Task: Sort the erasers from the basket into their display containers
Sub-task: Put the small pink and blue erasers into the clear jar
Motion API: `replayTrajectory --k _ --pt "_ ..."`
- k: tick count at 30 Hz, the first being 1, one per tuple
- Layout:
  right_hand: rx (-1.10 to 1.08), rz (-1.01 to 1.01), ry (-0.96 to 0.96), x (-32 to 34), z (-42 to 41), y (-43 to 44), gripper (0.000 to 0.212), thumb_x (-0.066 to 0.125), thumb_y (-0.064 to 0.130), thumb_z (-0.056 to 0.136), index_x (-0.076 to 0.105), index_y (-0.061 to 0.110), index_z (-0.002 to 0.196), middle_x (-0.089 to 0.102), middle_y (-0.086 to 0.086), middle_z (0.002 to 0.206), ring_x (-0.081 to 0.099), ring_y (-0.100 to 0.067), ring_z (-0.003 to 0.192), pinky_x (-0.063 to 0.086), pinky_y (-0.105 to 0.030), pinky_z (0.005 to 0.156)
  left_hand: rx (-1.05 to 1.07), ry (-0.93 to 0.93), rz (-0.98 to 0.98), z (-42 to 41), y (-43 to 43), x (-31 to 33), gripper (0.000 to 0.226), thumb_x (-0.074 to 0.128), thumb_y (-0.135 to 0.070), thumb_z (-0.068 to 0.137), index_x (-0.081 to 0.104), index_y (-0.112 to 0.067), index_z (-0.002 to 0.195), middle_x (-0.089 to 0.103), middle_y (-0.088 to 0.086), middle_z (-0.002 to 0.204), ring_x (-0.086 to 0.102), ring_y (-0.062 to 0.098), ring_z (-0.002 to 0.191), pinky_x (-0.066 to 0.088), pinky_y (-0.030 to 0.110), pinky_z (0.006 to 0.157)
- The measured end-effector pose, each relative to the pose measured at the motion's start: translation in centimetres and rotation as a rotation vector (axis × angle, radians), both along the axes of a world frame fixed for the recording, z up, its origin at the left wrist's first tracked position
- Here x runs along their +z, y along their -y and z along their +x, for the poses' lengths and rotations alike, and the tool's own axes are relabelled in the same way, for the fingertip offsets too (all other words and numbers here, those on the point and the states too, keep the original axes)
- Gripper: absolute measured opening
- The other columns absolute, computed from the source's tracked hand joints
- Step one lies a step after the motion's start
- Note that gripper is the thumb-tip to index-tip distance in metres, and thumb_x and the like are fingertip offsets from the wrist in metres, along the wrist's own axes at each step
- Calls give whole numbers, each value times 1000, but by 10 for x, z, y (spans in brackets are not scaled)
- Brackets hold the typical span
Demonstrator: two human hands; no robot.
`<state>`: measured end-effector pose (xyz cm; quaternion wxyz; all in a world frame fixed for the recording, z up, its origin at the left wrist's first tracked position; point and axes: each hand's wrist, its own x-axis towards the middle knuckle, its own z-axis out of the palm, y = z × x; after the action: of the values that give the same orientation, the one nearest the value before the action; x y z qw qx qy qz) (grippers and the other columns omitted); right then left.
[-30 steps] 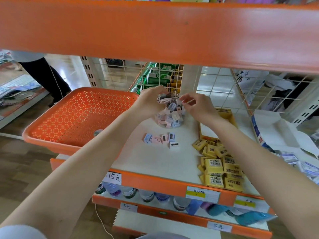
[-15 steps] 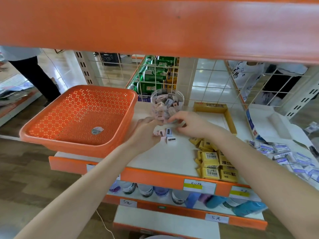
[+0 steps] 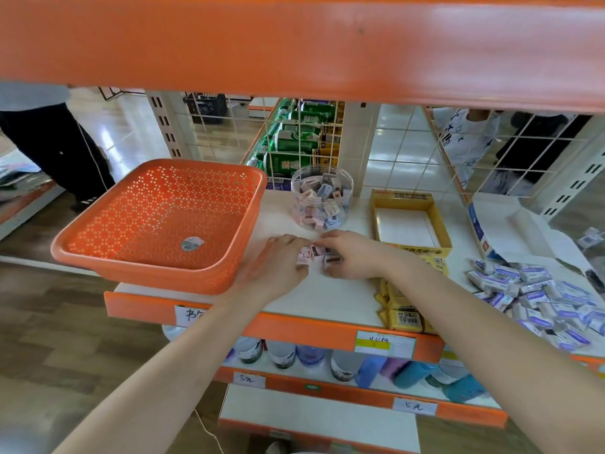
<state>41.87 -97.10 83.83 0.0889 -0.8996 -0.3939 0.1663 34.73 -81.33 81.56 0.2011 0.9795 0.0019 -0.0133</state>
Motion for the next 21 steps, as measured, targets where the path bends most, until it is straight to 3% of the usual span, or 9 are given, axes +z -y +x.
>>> replayTrajectory --k 5,14,21 --pt "-21 25 38 -3 -2 5 61 63 16 80 44 16 138 52 -10 126 50 -25 113 42 -32 93 -1 20 22 2 5 -3 52 55 -23 90 41 -22 140 43 -1 141 35 24 127 28 30 104" --pt "-119 80 55 -4 -12 10 54 65 33 81 49 19 131 45 -8 122 50 -22 102 45 -32 88 -4 58 -19 3 11 -8 44 57 -18 89 50 -21 133 59 4 123 47 29 114 36 35 97" --pt "-122 36 54 -1 -13 10 75 64 34 84 28 15 147 38 -9 138 44 -26 120 38 -32 98 29 87 -54 -3 7 -9 42 57 -17 90 52 -22 131 59 2 124 47 28 114 39 37 95"
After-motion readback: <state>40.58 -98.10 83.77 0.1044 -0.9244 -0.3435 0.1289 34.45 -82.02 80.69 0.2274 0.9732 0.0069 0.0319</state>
